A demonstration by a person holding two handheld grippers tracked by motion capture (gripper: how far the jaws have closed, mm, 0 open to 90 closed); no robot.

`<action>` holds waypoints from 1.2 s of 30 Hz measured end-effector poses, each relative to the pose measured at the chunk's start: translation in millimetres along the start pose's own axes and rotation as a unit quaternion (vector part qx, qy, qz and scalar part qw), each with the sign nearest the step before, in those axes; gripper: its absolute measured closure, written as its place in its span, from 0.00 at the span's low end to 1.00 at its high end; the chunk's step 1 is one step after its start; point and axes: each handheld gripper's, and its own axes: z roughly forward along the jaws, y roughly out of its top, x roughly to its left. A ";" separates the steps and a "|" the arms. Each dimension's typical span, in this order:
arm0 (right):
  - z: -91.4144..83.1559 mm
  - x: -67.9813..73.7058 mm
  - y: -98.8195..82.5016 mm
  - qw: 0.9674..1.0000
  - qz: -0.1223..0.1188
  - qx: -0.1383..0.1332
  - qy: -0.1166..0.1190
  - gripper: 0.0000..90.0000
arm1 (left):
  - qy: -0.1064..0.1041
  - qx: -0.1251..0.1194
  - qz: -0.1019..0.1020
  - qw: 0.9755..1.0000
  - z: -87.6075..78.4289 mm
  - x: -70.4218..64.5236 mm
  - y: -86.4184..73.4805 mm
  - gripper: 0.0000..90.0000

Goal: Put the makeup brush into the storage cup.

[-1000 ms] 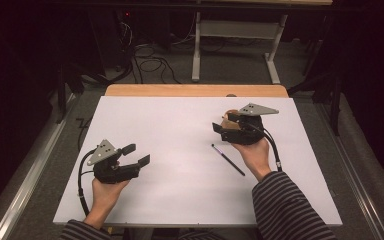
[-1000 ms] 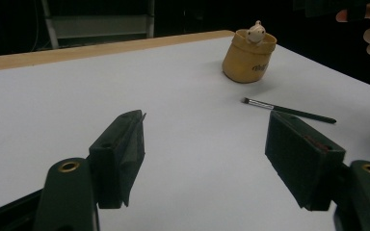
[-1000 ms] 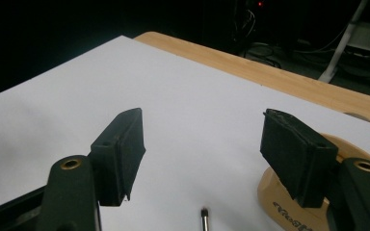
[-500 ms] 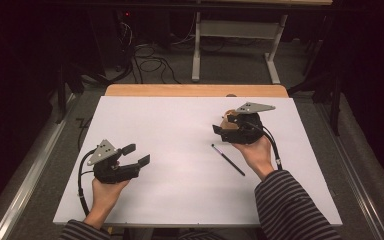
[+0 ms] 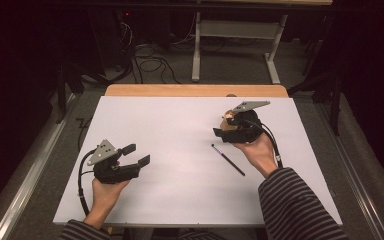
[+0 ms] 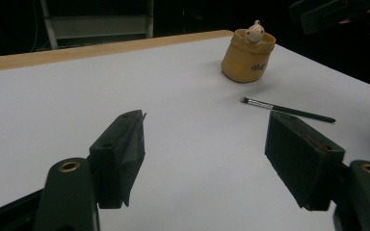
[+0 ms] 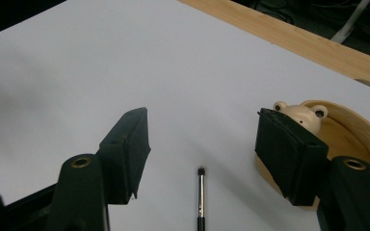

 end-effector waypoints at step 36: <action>8.6 -1.2 22.8 0.989 -0.029 0.143 -0.005 0.46 | -0.001 0.003 0.000 1.000 0.4 0.2 -0.1 0.34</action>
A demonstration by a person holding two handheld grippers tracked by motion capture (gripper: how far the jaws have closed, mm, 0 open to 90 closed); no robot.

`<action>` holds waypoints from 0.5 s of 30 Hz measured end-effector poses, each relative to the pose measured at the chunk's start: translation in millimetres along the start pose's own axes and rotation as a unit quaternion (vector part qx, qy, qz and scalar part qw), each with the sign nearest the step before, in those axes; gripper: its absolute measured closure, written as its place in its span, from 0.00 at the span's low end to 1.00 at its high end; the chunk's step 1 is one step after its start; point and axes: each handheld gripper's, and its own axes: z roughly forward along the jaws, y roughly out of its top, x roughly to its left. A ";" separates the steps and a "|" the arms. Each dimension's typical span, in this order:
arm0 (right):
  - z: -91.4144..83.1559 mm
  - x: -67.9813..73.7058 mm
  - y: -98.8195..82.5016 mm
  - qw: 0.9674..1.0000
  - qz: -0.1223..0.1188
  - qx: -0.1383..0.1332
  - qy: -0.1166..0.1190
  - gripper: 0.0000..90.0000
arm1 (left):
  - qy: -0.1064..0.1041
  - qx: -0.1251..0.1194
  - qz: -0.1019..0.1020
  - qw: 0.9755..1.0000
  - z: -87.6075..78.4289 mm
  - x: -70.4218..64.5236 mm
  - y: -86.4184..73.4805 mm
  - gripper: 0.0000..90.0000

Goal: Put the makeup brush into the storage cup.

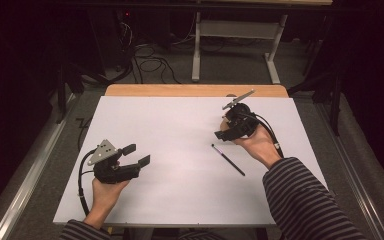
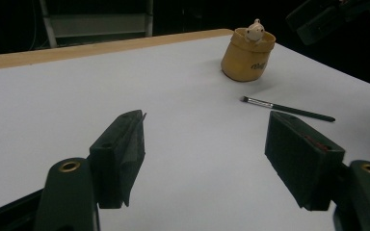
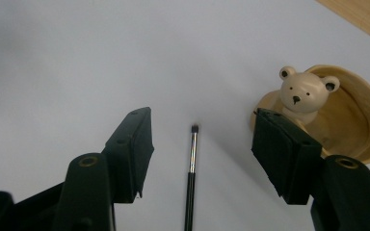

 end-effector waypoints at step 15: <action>5.7 0.9 5.1 0.998 0.010 0.059 -0.013 0.42 | 0.001 0.000 0.001 1.000 -0.2 -0.2 0.1 0.34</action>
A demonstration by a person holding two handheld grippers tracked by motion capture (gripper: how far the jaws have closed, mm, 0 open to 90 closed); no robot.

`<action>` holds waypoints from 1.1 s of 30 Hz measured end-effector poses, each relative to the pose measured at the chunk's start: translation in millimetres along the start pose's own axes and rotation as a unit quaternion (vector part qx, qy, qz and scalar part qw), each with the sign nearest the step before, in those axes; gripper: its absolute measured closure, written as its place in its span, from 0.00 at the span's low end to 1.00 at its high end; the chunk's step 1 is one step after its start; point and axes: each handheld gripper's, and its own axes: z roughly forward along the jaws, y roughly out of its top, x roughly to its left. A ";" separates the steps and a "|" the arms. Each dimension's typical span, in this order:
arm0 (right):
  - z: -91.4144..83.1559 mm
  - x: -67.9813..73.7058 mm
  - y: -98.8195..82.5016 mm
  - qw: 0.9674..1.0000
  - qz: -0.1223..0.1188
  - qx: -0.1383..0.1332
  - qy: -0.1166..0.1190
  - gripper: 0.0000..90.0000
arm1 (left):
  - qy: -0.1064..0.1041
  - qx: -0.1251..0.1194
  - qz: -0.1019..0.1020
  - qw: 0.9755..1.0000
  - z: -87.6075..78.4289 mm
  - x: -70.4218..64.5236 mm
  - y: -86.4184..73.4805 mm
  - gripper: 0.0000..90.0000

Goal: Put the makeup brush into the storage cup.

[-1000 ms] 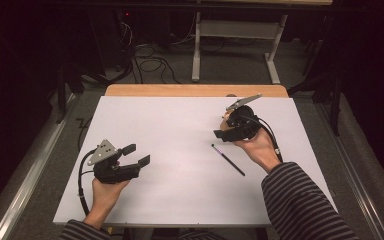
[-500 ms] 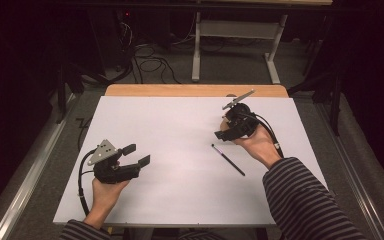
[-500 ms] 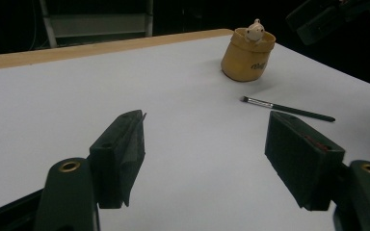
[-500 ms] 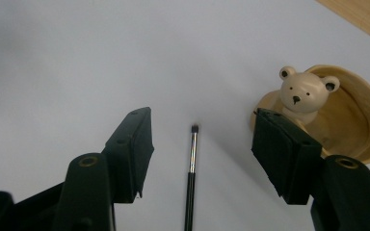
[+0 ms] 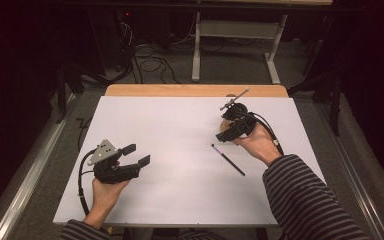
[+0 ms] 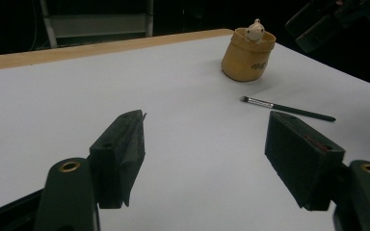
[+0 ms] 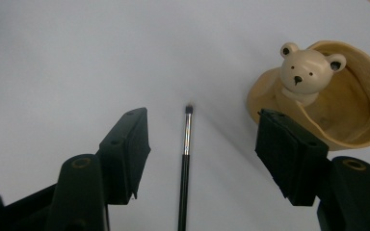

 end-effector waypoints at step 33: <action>24.8 -5.6 0.9 0.996 0.000 0.090 0.012 0.50 | 0.001 -0.001 0.000 1.000 -0.4 0.0 0.1 0.34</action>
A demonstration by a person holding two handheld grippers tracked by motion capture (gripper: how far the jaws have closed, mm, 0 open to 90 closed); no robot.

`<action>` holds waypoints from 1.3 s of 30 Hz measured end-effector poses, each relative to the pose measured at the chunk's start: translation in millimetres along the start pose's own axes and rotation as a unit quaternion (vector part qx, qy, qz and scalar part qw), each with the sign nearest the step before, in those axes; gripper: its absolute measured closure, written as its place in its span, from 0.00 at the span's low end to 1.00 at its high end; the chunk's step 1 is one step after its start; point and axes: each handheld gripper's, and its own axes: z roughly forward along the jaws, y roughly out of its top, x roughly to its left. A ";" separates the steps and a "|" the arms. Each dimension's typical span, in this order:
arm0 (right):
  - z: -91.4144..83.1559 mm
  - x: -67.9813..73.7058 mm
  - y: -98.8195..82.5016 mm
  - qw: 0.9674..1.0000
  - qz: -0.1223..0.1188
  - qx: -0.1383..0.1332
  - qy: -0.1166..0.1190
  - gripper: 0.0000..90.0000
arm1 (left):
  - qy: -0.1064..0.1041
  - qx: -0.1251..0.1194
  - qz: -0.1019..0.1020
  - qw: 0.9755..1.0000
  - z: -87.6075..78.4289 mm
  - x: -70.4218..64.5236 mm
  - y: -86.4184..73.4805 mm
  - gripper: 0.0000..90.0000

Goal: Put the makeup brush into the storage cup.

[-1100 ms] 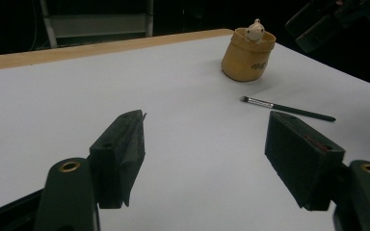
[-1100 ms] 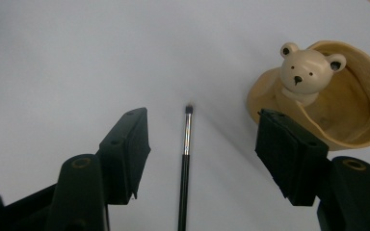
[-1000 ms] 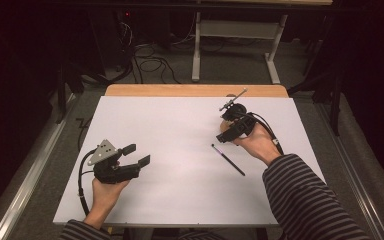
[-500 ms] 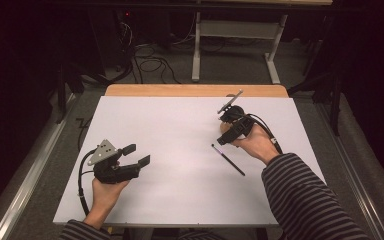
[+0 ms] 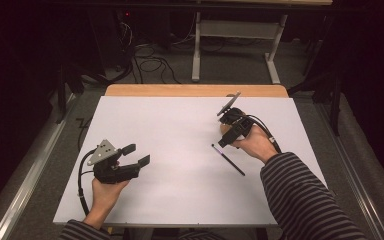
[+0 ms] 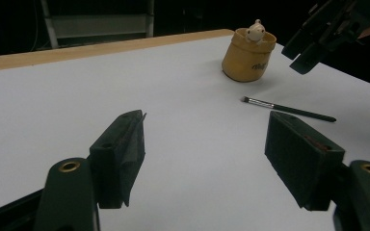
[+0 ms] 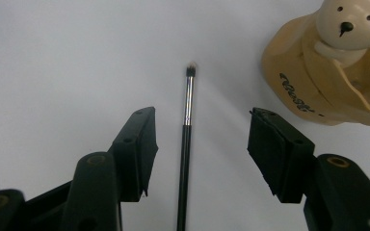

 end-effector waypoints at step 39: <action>36.0 0.1 -6.4 0.998 -0.002 0.063 0.028 0.59 | -0.001 0.001 0.000 1.000 0.5 -0.1 -0.1 0.34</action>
